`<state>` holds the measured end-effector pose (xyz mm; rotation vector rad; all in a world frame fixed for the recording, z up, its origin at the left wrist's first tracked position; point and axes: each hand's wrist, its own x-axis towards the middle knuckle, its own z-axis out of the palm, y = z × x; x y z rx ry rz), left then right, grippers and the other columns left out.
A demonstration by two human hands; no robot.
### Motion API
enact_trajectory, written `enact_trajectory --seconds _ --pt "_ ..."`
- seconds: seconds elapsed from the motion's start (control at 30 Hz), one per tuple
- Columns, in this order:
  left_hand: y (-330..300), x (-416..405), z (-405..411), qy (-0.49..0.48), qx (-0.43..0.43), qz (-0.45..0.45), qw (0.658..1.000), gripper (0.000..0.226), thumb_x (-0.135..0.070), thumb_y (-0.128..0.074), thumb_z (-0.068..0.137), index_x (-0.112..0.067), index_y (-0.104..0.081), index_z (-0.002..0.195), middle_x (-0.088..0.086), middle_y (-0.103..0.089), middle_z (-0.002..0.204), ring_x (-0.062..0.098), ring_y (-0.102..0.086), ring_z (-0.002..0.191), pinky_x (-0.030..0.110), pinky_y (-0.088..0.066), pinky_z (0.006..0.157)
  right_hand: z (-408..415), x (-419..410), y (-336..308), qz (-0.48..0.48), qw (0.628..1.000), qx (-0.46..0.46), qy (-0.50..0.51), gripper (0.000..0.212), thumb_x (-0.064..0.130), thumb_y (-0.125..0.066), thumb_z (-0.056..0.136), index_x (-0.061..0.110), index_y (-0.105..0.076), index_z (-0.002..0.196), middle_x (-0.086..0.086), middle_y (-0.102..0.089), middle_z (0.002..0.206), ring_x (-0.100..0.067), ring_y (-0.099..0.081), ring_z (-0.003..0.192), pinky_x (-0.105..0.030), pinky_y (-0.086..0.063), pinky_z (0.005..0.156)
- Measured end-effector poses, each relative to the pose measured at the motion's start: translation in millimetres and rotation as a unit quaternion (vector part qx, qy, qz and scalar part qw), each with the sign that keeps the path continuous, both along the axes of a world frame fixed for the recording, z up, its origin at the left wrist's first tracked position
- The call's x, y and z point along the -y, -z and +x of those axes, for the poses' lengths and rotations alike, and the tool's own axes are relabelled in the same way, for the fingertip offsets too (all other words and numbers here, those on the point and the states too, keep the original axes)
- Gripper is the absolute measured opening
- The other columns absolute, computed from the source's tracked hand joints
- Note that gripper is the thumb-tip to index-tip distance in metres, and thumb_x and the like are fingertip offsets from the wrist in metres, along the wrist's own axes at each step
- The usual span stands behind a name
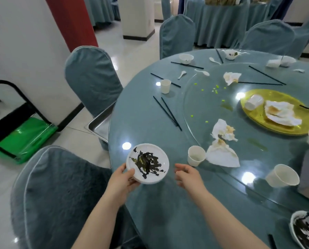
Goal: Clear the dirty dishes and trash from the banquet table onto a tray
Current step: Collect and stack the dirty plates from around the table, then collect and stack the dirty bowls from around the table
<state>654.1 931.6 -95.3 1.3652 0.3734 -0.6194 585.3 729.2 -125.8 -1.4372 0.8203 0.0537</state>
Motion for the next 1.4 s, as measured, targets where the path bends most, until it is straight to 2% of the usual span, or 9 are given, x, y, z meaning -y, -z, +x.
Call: enact_trajectory --seconds 0.1,0.37,0.6,0.7,0.87,0.97,1.1,1.23,1.4 --pt "17 -8 21 -0.022 -0.019 0.004 1.000 0.030 -0.002 -0.046 0.098 -0.012 -0.052 0.126 0.012 -0.069 0.102 0.025 -0.067 0.085 0.029 -0.056 0.056 2 10 10 -0.072 0.996 -0.040 -0.041 0.033 0.003 -0.052 0.083 0.021 -0.062 0.109 0.007 -0.066 0.100 -0.011 -0.062 0.080 -0.026 -0.049 0.067" --pt "53 -3 127 -0.053 -0.054 -0.007 0.997 0.031 -0.004 -0.045 0.098 -0.010 -0.049 0.129 0.016 -0.060 0.122 0.022 -0.062 0.089 0.032 -0.052 0.064 77 33 7 -0.152 0.983 -0.061 -0.081 0.036 0.014 -0.053 0.087 0.022 -0.059 0.121 0.010 -0.064 0.113 -0.007 -0.061 0.094 -0.022 -0.048 0.071" --pt "74 25 232 -0.078 -0.059 -0.033 0.995 0.032 -0.007 -0.045 0.099 -0.015 -0.048 0.130 0.009 -0.060 0.115 0.020 -0.061 0.092 0.031 -0.051 0.067 162 35 24 -0.251 0.944 -0.107 -0.183 0.052 0.018 -0.057 0.087 0.019 -0.046 0.138 -0.001 -0.056 0.130 -0.015 -0.055 0.113 -0.024 -0.039 0.096" --pt "82 40 272 -0.099 -0.047 -0.065 0.992 0.026 -0.018 -0.044 0.101 -0.011 -0.048 0.126 0.008 -0.061 0.117 0.015 -0.061 0.092 0.027 -0.050 0.072 192 33 37 -0.288 0.926 -0.114 -0.215 0.060 0.020 -0.057 0.088 0.018 -0.036 0.145 -0.002 -0.032 0.153 -0.014 -0.029 0.140 -0.021 -0.022 0.109" --pt "81 49 313 -0.102 0.036 -0.111 0.988 0.018 -0.018 -0.042 0.101 -0.017 -0.059 0.109 -0.010 -0.071 0.098 0.005 -0.062 0.099 0.019 -0.049 0.080 223 29 55 -0.360 0.891 -0.137 -0.240 0.064 0.027 -0.054 0.090 0.022 -0.028 0.148 -0.003 -0.004 0.161 -0.020 0.000 0.148 -0.031 -0.012 0.116" --pt "83 38 313 -0.129 0.064 -0.116 0.983 0.029 -0.025 -0.036 0.104 -0.021 -0.048 0.130 -0.014 -0.057 0.118 0.004 -0.049 0.118 0.024 -0.035 0.105 220 24 61 -0.412 0.854 -0.151 -0.279 0.067 0.029 -0.054 0.090 0.024 -0.022 0.150 -0.003 0.003 0.161 -0.021 0.003 0.148 -0.034 -0.017 0.116" --pt "89 24 287 -0.067 0.057 -0.078 0.993 0.043 -0.033 -0.032 0.104 -0.023 -0.034 0.146 -0.011 -0.042 0.145 0.006 -0.036 0.135 0.025 -0.025 0.109 208 24 62 -0.430 0.835 -0.142 -0.313 0.070 0.031 -0.050 0.094 0.025 -0.012 0.152 -0.002 0.010 0.160 -0.020 0.008 0.147 -0.033 -0.012 0.118" --pt "82 15 234 -0.018 0.065 -0.065 0.996 0.034 -0.026 -0.035 0.104 -0.025 -0.045 0.136 -0.007 -0.049 0.139 0.009 -0.045 0.127 0.026 -0.032 0.104 192 14 54 -0.390 0.860 -0.129 -0.302 0.064 0.028 -0.052 0.093 0.019 -0.023 0.150 -0.004 -0.003 0.161 -0.019 -0.002 0.148 -0.028 -0.009 0.117" --pt "58 14 177 0.016 0.035 -0.110 0.993 0.027 -0.021 -0.036 0.102 -0.025 -0.056 0.120 -0.002 -0.063 0.123 0.014 -0.059 0.113 0.032 -0.043 0.097 129 10 21 -0.281 0.945 -0.048 -0.163 0.043 0.020 -0.058 0.091 0.025 -0.051 0.132 0.007 -0.056 0.132 -0.009 -0.054 0.119 -0.016 -0.034 0.102"
